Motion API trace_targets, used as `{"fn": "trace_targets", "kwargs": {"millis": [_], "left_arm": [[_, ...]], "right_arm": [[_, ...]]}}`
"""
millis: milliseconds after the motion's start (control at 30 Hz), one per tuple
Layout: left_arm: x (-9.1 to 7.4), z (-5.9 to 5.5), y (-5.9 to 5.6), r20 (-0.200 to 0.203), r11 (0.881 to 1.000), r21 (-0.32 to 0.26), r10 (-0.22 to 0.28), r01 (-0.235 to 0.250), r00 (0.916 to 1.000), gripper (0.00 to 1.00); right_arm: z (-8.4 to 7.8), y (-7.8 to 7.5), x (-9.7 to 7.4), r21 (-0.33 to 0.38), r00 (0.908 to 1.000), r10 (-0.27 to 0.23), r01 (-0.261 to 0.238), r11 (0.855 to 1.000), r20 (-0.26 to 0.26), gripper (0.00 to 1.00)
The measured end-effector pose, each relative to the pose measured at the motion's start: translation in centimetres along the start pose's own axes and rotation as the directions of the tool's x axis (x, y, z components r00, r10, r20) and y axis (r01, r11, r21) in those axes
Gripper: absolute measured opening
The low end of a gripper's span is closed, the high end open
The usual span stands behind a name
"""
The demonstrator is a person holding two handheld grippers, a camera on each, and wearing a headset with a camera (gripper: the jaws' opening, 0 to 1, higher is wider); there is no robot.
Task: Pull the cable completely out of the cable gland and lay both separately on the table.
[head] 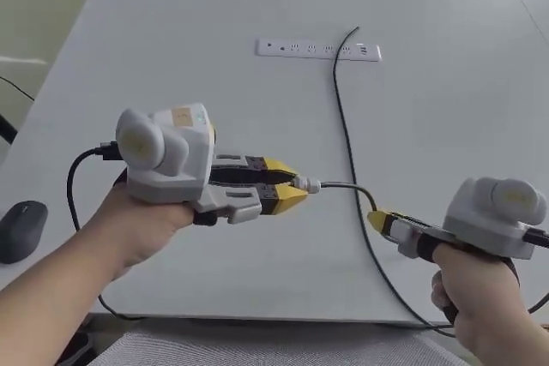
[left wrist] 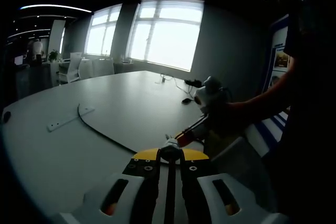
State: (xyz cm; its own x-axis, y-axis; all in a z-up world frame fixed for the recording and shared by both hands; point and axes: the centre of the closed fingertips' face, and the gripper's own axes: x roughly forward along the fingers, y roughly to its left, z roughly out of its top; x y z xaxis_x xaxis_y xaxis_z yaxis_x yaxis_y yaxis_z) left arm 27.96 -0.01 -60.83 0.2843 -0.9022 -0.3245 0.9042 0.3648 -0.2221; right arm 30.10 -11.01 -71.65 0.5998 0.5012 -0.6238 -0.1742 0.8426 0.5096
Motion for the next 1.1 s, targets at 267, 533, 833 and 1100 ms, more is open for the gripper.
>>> {"fn": "trace_targets", "kwargs": {"millis": [267,533,833,1100], "left_arm": [[-0.2,0.2,0.0,0.010,1.000,-0.002,0.006,-0.006,0.9999,0.15],[-0.7,0.3,0.1,0.012,1.000,-0.008,0.019,-0.019,0.9997,0.15],[-0.6,0.1,0.0,0.002,1.000,-0.010,0.014,-0.014,0.9999,0.15],[-0.4,0.1,-0.1,0.000,1.000,-0.012,0.009,-0.009,1.0000,0.15]], "right_arm": [[0.4,0.7,-0.7,-0.148,0.9999,-0.009,0.010,0.989,0.010,0.04],[0.8,1.6,-1.5,-0.208,0.9997,0.016,-0.011,0.978,0.021,0.09],[2.5,5.4,-2.9,-0.545,0.9976,0.068,-0.049,0.837,0.014,0.22],[3.5,11.2,-2.7,-0.827,0.9892,0.146,-0.088,0.555,-0.007,0.23]]}}
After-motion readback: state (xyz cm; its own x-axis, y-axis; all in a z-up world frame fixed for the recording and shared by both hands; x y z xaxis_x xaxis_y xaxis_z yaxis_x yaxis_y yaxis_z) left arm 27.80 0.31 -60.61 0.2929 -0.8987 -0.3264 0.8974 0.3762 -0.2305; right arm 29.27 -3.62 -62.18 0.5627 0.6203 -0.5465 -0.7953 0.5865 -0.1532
